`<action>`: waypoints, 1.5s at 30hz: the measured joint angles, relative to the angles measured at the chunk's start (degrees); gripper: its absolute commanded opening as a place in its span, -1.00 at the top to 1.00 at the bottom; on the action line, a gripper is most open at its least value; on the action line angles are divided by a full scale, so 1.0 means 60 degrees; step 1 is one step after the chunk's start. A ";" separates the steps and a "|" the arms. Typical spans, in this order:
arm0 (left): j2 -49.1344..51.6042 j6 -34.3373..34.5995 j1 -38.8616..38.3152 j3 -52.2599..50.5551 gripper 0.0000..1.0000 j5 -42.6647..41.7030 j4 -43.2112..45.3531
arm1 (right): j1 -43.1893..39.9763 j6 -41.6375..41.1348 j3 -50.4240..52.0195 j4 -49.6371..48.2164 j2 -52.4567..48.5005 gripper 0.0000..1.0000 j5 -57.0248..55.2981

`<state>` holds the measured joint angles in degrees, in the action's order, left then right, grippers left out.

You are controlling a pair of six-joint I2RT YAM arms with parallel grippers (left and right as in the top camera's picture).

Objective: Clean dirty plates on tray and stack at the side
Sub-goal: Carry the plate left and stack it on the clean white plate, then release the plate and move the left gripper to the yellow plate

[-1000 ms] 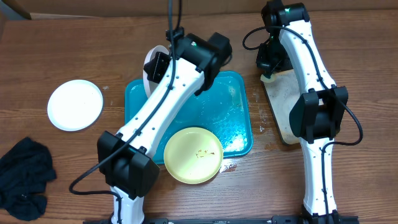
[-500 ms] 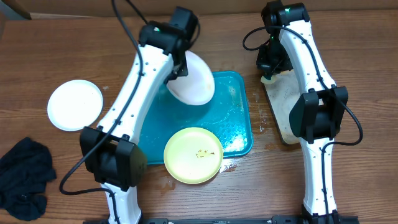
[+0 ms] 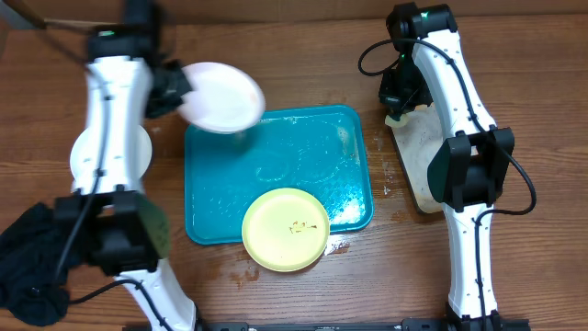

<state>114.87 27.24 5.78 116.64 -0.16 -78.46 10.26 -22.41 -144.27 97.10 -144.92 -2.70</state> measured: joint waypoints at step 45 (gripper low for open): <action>-0.2801 -0.1577 0.6929 -0.7635 0.91 -0.2987 0.6127 | 0.0000 0.0499 0.0000 -0.0004 0.0000 0.92 0.1158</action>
<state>98.06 17.78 47.35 70.83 -18.09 -41.69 10.26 -19.42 -144.27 97.08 -144.92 4.25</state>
